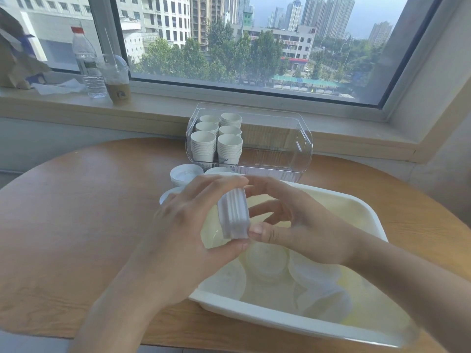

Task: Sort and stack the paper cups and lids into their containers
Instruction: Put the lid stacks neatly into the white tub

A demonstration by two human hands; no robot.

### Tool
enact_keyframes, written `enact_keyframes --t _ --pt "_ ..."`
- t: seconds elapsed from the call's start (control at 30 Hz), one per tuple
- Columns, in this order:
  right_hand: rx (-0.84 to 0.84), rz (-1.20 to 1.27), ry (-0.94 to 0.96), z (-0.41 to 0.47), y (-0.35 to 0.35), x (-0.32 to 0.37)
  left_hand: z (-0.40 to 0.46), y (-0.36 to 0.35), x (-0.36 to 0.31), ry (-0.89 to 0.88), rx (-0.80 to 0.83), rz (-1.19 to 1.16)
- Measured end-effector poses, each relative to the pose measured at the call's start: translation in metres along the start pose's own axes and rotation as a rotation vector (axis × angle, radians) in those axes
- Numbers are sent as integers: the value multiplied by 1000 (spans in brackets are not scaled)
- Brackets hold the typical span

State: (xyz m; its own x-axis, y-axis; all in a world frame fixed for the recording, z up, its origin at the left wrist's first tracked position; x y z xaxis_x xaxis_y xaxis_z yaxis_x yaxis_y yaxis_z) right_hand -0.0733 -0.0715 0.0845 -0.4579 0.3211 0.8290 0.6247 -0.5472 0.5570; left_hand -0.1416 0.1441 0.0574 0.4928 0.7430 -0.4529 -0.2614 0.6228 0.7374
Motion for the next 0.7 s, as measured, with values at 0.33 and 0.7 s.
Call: enact_keyframes --t 0.33,0.7 --pt "423 -498 -325 3 -15 -8 -8 3 -1 134 -56 20" --pt "732 -548 -480 3 -20 -17 -5 3 -1 149 -10 -51"
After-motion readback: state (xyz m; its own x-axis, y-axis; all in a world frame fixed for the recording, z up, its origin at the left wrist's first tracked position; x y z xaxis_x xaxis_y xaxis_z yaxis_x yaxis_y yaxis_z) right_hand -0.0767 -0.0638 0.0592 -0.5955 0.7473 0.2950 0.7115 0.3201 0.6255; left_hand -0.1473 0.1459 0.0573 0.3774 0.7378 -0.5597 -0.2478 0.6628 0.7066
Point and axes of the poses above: each hand's wrist, its own z-axis towards the middle knuckle, its own y-axis out of the back of the hand, x = y × z, the point moved 1 cm from there along z, towards the middle knuckle, and after that the axes turned 9 degrees about x, right-handed, at the moved point
